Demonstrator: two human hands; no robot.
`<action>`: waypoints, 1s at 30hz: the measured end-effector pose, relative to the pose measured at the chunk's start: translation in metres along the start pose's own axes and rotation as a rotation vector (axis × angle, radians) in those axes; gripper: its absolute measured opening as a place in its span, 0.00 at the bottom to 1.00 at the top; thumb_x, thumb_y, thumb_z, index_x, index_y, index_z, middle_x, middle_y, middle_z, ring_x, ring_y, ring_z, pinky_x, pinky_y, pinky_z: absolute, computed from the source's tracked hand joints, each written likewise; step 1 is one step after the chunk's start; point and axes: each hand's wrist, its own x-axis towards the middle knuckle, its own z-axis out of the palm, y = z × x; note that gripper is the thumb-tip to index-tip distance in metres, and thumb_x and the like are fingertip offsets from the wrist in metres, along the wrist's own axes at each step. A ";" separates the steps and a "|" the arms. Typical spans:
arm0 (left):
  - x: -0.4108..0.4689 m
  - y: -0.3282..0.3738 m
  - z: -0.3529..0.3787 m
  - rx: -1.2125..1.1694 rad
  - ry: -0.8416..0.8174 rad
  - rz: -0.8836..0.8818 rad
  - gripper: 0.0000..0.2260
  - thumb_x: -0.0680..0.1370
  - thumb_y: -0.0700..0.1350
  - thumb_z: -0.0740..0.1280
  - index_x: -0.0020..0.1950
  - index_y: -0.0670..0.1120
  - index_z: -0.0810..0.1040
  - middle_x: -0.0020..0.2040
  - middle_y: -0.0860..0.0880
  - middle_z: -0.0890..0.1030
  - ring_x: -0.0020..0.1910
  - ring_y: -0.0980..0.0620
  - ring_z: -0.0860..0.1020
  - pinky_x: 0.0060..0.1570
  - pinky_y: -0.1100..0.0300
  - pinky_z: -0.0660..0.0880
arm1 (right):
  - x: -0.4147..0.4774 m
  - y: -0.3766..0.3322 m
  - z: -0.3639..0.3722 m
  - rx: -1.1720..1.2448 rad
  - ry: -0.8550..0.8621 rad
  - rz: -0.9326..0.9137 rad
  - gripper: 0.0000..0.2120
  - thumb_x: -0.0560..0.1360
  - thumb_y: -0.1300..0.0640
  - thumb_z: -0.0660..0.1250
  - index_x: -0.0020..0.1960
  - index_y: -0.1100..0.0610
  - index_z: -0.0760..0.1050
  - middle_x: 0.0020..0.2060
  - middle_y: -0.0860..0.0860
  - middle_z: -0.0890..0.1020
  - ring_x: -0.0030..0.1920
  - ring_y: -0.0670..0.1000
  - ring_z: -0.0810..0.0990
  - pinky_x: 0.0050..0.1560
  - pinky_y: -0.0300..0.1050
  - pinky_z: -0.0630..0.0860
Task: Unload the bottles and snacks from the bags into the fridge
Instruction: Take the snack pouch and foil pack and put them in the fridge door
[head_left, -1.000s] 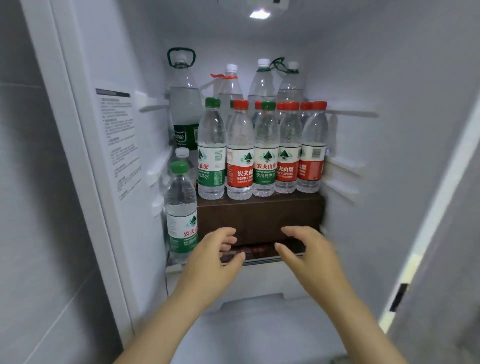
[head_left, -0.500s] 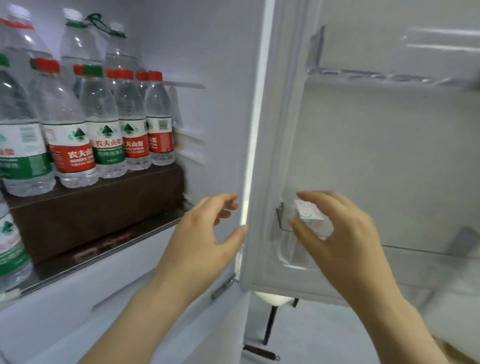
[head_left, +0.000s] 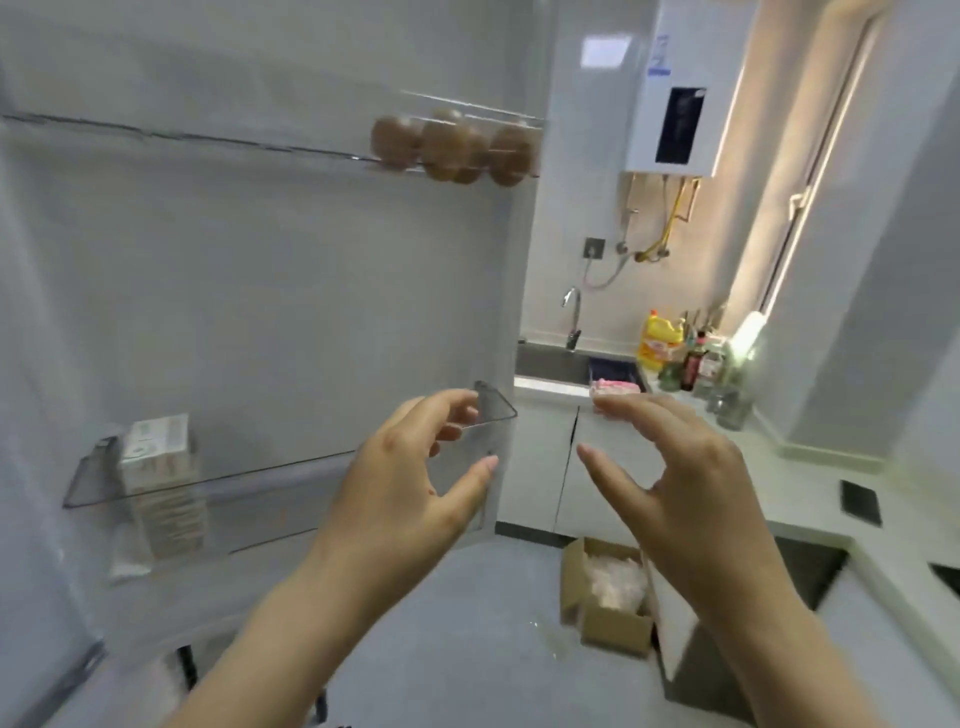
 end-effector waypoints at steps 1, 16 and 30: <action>0.004 0.009 0.017 -0.017 -0.022 0.022 0.19 0.72 0.55 0.67 0.61 0.54 0.74 0.55 0.61 0.77 0.54 0.64 0.75 0.57 0.63 0.74 | -0.004 0.014 -0.012 -0.017 0.006 0.018 0.20 0.72 0.52 0.72 0.63 0.55 0.77 0.58 0.49 0.81 0.58 0.48 0.78 0.60 0.46 0.76; 0.037 0.156 0.233 -0.282 -0.381 0.334 0.22 0.74 0.52 0.69 0.67 0.55 0.70 0.57 0.62 0.74 0.55 0.65 0.74 0.56 0.69 0.74 | -0.079 0.169 -0.175 -0.301 0.197 0.400 0.19 0.73 0.51 0.70 0.63 0.52 0.77 0.55 0.43 0.79 0.54 0.35 0.72 0.53 0.18 0.63; 0.061 0.263 0.382 -0.631 -0.711 0.629 0.19 0.74 0.52 0.68 0.65 0.57 0.71 0.57 0.63 0.75 0.56 0.67 0.73 0.58 0.65 0.74 | -0.128 0.229 -0.268 -0.687 0.477 0.763 0.16 0.72 0.52 0.71 0.60 0.48 0.78 0.53 0.38 0.77 0.54 0.34 0.71 0.53 0.16 0.59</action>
